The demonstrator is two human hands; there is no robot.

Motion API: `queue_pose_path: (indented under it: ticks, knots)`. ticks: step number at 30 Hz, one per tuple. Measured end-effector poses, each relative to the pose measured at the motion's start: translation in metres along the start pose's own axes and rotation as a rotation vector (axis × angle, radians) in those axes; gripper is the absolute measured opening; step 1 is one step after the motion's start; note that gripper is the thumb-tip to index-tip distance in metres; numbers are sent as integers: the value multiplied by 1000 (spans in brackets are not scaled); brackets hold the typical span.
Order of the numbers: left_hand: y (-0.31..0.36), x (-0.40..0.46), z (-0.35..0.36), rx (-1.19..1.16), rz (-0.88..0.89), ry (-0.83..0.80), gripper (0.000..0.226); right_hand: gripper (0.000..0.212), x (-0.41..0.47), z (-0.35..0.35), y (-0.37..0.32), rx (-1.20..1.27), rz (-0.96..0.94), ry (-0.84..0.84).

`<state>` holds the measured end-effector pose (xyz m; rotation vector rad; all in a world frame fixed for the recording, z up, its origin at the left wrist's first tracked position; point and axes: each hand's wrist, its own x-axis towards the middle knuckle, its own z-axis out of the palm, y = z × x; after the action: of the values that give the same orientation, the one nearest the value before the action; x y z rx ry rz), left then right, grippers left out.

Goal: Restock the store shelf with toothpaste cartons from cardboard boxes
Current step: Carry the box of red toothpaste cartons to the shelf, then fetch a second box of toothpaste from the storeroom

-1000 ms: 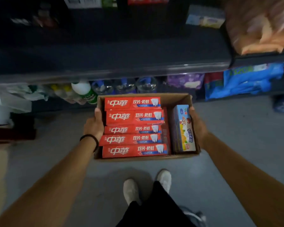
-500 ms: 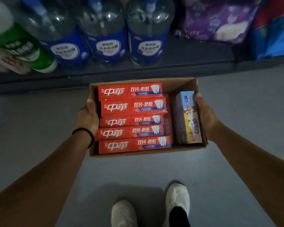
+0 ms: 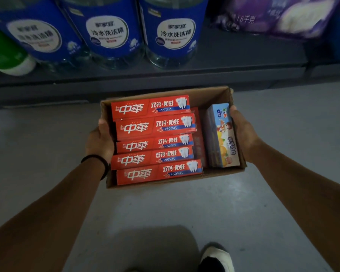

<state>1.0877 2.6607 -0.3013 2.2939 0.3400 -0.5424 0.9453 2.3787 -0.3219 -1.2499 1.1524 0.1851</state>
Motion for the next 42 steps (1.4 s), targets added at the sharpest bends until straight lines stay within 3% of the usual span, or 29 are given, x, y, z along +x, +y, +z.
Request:
queue_pose_path:
  ticks: [9, 12, 15, 20, 25, 32, 37, 42]
  knots:
    - [3, 6, 6, 20, 15, -50, 50, 53, 9, -3, 7, -64, 37, 11]
    - [10, 5, 1, 67, 34, -28, 50, 50, 2, 2, -4, -153, -46, 74]
    - [24, -9, -12, 278, 105, 4, 50, 54, -18, 4, -15, -395, -191, 155]
    - [77, -59, -50, 729, 348, -125, 42, 58, -95, -3, -64, -1038, -271, 119]
    - [168, -146, -106, 1016, 595, -256, 44, 67, -194, -23, -127, -1323, -355, 176]
    - [333, -266, -190, 1129, 889, -269, 49, 72, -357, -86, -250, -1337, -389, 340]
    - [448, -385, -262, 1128, 1134, -236, 51, 70, -519, -160, -331, -1227, -378, 567]
    - [498, -464, -291, 1095, 1215, -213, 48, 72, -614, -206, -354, -1153, -340, 682]
